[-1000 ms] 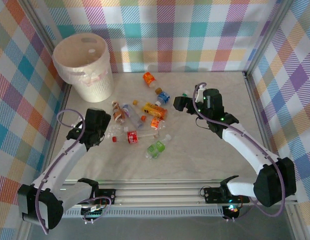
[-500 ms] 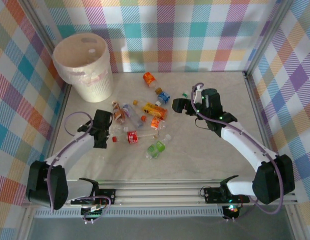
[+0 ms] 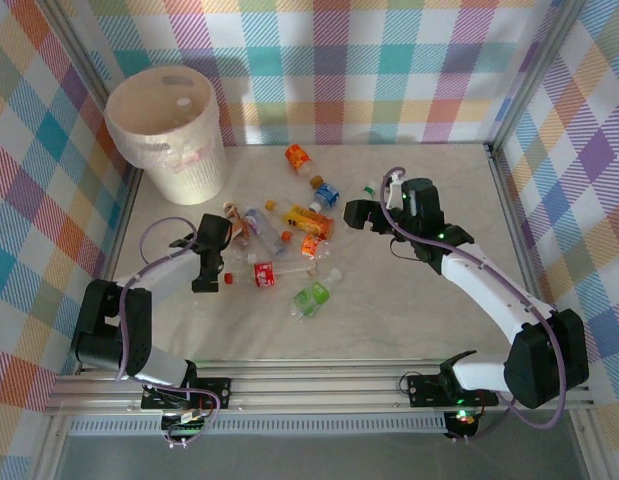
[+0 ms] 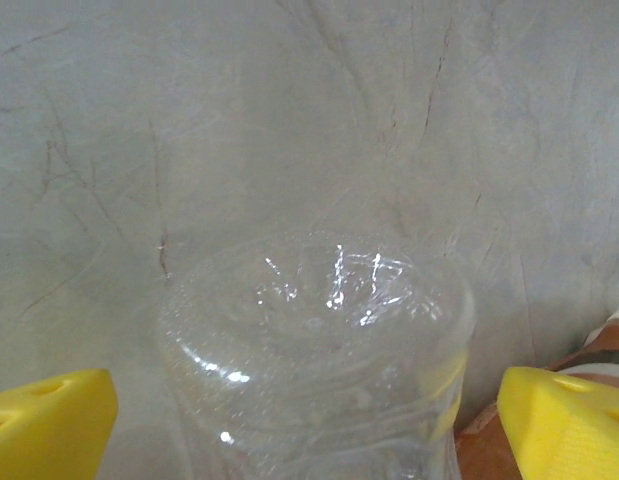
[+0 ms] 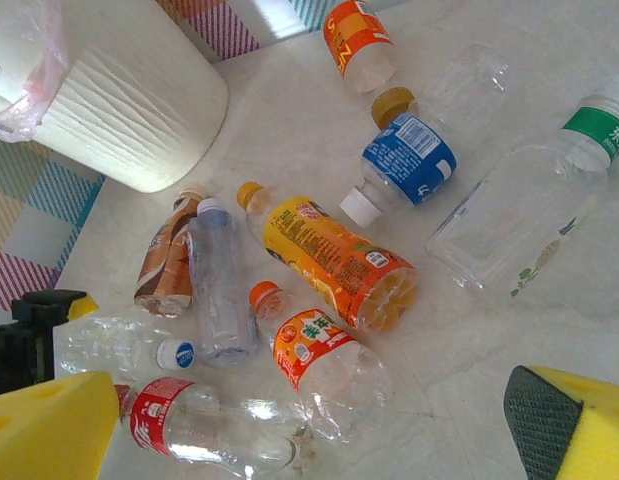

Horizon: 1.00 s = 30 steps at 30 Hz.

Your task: Put the plastic bottles in the bin

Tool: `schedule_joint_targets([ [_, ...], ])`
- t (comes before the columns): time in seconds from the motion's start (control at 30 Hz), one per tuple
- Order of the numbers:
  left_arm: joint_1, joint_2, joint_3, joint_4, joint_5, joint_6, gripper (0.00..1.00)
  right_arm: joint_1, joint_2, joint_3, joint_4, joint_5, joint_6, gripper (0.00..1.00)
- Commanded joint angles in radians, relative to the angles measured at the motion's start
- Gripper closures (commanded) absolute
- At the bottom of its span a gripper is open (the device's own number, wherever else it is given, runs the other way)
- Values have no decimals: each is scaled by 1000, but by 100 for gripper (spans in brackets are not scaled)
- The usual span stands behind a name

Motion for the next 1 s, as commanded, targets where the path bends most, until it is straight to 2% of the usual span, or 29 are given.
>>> schedule_joint_targets([
  [0.0, 14, 13, 1, 38, -61, -25, 8, -5, -22, 35, -13, -9, -22, 0],
  [0.17, 14, 43, -24, 74, -71, -31, 16, -5, -17, 38, -12, -15, -15, 0],
  [0.3, 16, 72, -54, 170, -48, -10, 22, -4, -17, 43, -13, -16, -17, 0],
  [0.63, 16, 80, -44, 196, -66, 34, 39, -5, -16, 58, -28, -19, -37, 0],
  [0.83, 16, 2, -55, 205, -110, 67, 40, -4, -11, 58, -13, -58, -47, 0],
  [0.97, 16, -82, -91, 238, -135, 155, 40, -5, 3, 42, 25, -106, -55, 0],
])
